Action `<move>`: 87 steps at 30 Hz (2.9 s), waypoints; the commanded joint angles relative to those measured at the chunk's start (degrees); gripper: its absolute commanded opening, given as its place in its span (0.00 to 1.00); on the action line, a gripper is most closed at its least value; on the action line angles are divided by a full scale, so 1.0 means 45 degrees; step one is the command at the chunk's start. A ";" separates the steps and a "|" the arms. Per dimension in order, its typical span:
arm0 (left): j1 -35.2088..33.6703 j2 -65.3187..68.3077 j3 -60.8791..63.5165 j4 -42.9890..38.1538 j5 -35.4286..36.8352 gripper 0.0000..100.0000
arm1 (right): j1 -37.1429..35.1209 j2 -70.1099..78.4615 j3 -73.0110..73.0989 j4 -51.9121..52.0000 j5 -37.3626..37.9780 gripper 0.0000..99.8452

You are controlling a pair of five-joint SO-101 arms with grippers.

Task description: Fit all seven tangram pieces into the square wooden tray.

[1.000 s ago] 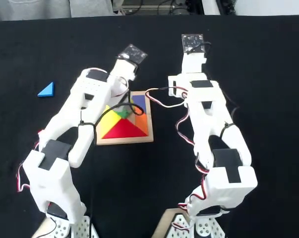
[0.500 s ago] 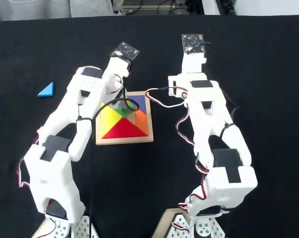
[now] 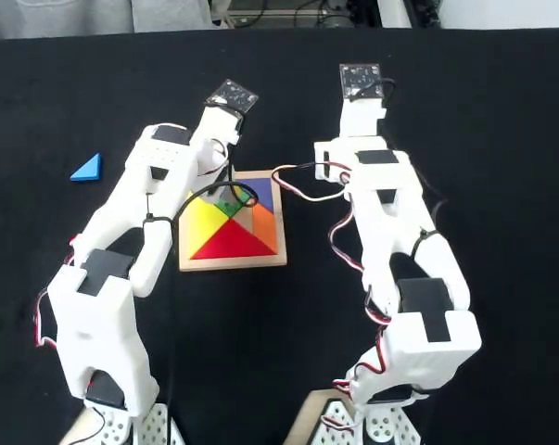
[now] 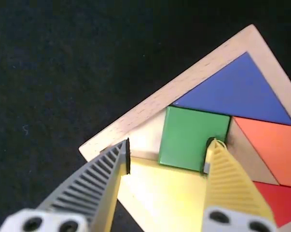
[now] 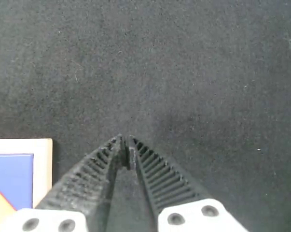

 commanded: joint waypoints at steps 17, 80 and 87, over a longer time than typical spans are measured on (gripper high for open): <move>-0.1143 0.1856 -0.2686 0.0059 0.0078 0.25 | 0.0156 -0.0107 -0.0947 -0.0195 0.0117 0.01; -0.7004 0.6877 -1.2923 0.5392 -0.8127 0.35 | 0.0098 0.0010 -0.0967 -0.0234 0.0137 0.01; -0.7043 0.7346 -1.2943 0.5001 -0.8147 0.35 | 0.0098 0.0010 -0.0947 -0.0234 0.0137 0.01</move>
